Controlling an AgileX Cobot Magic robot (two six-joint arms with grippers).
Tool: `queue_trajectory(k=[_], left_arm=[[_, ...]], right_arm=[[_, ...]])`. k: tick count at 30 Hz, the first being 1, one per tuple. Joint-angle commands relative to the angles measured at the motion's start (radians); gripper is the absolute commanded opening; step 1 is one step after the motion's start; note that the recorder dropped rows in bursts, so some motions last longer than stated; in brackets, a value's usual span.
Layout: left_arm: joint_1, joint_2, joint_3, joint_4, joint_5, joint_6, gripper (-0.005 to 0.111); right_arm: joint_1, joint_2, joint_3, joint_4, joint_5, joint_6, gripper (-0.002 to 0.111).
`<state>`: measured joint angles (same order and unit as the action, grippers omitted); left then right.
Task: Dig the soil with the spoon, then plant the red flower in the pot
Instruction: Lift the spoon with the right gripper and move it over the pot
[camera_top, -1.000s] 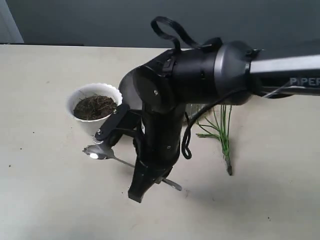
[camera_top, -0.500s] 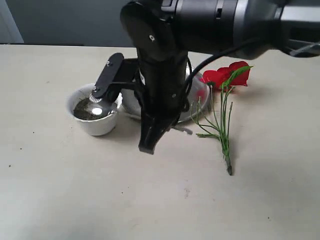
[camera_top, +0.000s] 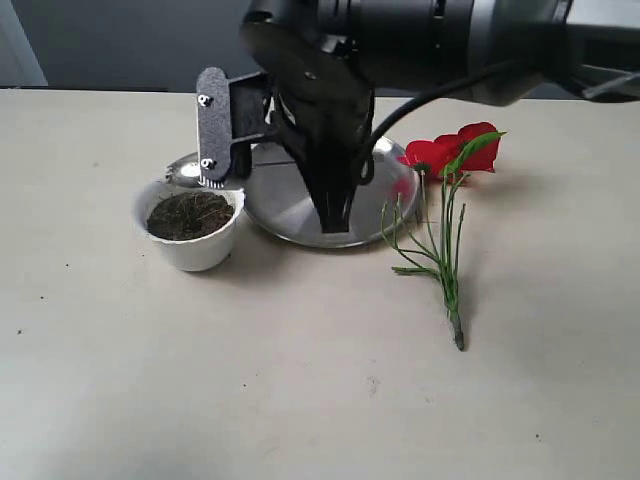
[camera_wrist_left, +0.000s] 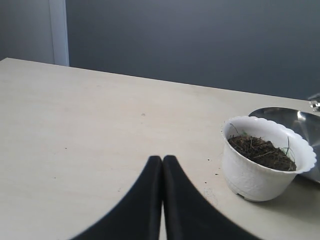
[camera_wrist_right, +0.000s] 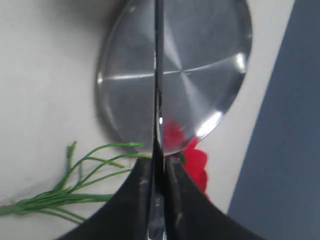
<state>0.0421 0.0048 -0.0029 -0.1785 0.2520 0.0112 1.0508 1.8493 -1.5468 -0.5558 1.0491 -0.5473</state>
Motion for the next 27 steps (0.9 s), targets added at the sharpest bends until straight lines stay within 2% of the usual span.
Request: queue_trajectory(k=[1, 5, 9, 19, 27], left_arm=[[-0.006, -0.005, 0.003, 0.002, -0.012, -0.001, 0.0], [-0.006, -0.005, 0.003, 0.002, -0.012, -0.001, 0.0], [-0.006, -0.005, 0.003, 0.002, -0.012, -0.001, 0.0], [-0.006, -0.005, 0.003, 0.002, -0.012, -0.001, 0.0], [-0.006, -0.005, 0.003, 0.002, -0.012, -0.001, 0.0]], right_arm=[[-0.003, -0.008, -0.003, -0.172, -0.143, -0.024, -0.001], [-0.003, -0.008, -0.003, -0.268, -0.228, -0.022, -0.001], [-0.003, 0.009, 0.006, -0.393, -0.234, -0.022, -0.001], [-0.003, 0.089, 0.117, -0.702, -0.368, -0.026, -0.001], [-0.003, 0.132, 0.117, -0.825, -0.413, -0.028, -0.001]])
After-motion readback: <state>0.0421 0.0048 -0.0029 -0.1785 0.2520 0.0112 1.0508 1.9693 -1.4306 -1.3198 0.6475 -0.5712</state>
